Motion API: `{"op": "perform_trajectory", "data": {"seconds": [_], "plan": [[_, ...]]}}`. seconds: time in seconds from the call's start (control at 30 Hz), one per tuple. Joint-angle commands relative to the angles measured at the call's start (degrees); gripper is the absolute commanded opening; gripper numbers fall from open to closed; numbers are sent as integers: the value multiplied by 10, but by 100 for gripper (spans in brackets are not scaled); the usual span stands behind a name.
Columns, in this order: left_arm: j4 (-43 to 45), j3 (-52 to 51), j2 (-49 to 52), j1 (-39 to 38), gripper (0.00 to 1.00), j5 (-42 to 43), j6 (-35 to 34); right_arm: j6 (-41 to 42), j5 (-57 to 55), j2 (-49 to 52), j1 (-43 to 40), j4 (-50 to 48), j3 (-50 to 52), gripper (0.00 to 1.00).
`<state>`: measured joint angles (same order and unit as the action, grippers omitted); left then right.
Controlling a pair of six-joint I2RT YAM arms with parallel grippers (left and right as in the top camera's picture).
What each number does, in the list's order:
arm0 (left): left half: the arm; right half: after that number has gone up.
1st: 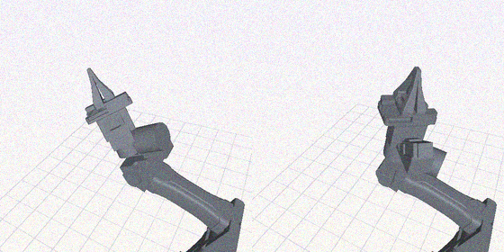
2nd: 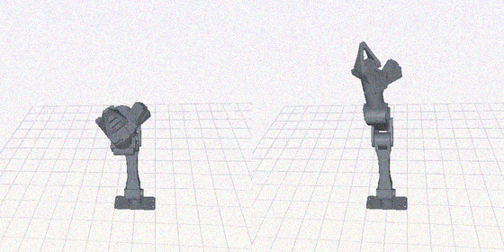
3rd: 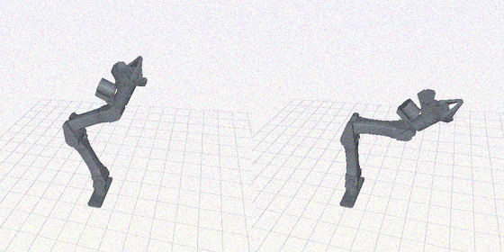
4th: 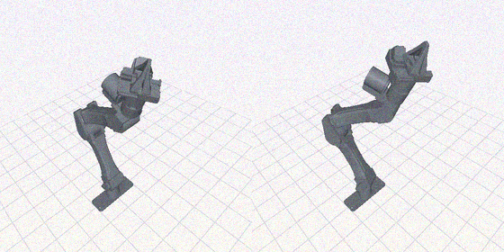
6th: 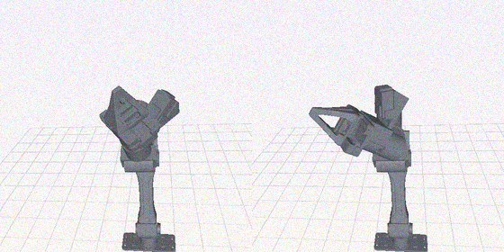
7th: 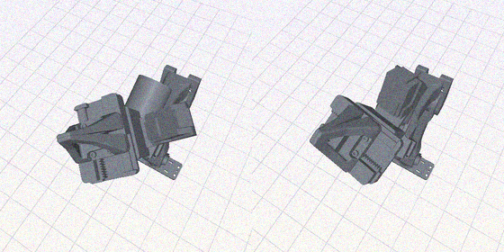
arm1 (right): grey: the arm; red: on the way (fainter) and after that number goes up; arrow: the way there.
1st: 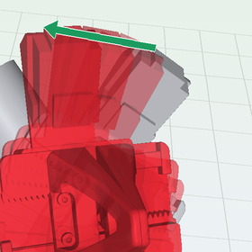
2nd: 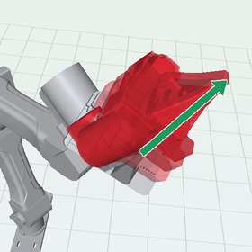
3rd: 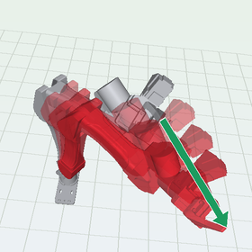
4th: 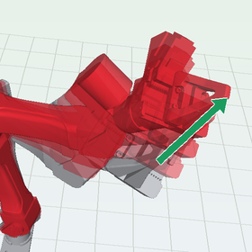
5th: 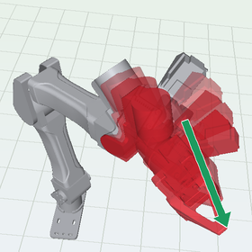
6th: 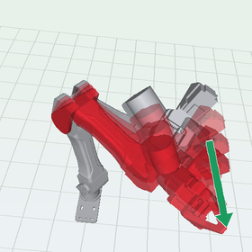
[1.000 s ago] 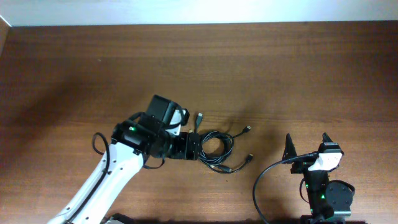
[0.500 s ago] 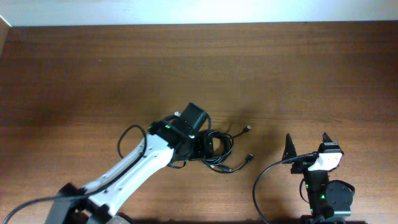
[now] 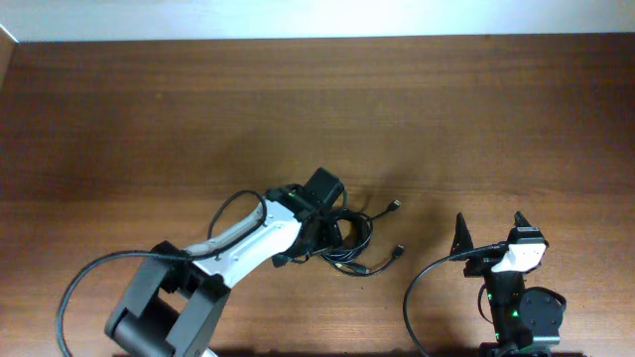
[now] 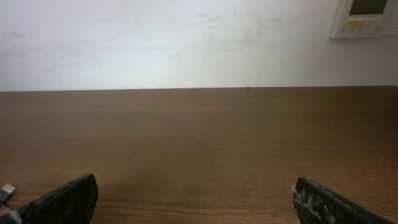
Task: Untangle cables
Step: 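Lower the left gripper onto the coiled cables and close on them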
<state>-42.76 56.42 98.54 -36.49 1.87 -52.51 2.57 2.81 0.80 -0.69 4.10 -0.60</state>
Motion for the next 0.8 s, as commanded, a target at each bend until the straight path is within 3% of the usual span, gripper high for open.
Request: {"op": "perform_trajectory", "data": {"seconds": [0.0, 0.37, 0.47, 0.63, 0.77], "plan": [[14, -4, 14, -3, 95, -8, -11, -2, -5, -6, 4, 4, 3, 99], [46, -4, 19, -9, 84, -9, -10, -2, -5, -6, 4, 4, 3, 99], [53, -5, 19, -21, 71, -13, -11, -2, -5, -6, 4, 4, 3, 99], [68, -5, 19, -41, 63, -32, -10, -2, -5, -6, 4, 4, 3, 99], [70, -5, 19, -48, 48, -59, -10, -2, -5, -6, 4, 4, 3, 99]]}}
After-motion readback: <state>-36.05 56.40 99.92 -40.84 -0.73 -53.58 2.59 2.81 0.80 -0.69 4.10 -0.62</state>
